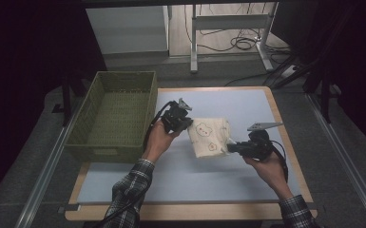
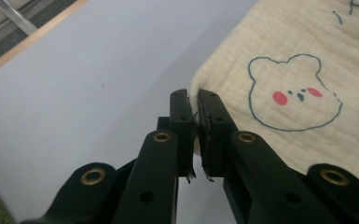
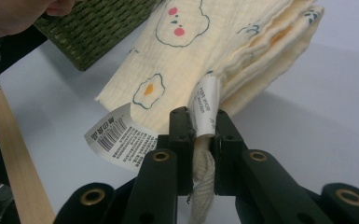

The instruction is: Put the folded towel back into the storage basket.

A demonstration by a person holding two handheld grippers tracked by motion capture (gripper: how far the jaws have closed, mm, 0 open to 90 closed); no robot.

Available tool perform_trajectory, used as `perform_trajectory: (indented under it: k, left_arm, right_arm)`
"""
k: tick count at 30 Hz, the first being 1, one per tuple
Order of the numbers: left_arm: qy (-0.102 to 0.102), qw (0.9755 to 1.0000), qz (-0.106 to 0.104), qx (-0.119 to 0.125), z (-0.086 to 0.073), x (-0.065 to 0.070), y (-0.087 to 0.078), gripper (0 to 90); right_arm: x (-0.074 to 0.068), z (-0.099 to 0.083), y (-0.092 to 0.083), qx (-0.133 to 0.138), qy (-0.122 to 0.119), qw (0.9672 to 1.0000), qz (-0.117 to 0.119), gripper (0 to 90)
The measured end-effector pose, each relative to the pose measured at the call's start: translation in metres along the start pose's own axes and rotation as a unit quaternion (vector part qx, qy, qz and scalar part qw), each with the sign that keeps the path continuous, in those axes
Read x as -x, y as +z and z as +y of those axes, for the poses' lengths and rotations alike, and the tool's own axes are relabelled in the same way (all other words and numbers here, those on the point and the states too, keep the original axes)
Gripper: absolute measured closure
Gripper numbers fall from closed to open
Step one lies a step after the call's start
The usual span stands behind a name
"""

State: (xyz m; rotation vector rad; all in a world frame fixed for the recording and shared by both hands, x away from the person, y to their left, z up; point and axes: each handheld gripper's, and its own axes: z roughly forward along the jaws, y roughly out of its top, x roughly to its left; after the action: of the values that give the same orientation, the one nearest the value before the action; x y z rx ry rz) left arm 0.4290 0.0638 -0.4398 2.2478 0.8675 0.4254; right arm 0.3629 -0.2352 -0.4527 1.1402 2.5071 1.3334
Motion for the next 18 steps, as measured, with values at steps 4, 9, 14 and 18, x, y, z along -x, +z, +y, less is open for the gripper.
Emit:
perform_trajectory:
  k: [4, 9, 14, 18]
  left_arm:
    - [0.002, 1.0, 0.01, 0.001, 0.0, -0.006, -0.012, 85.2]
    - [0.001, 0.9998, 0.02, 0.005, -0.001, -0.012, -0.025, 85.2]
    - [0.0, 0.9995, 0.03, 0.012, -0.003, -0.016, -0.037, 85.2]
    - [-0.001, 0.9992, 0.038, 0.012, -0.004, -0.021, -0.045, 85.2]
  right_arm:
    - [-0.006, 0.01, 0.004, -0.001, -0.006, 1.0, 0.004, 81.0]
    - [-0.011, 0.02, 0.01, -0.003, -0.015, 0.9999, 0.004, 81.0]
    - [-0.015, 0.029, 0.016, -0.003, -0.018, 0.9998, 0.006, 81.0]
    - [-0.017, 0.035, 0.021, -0.004, -0.019, 0.9998, 0.009, 81.0]
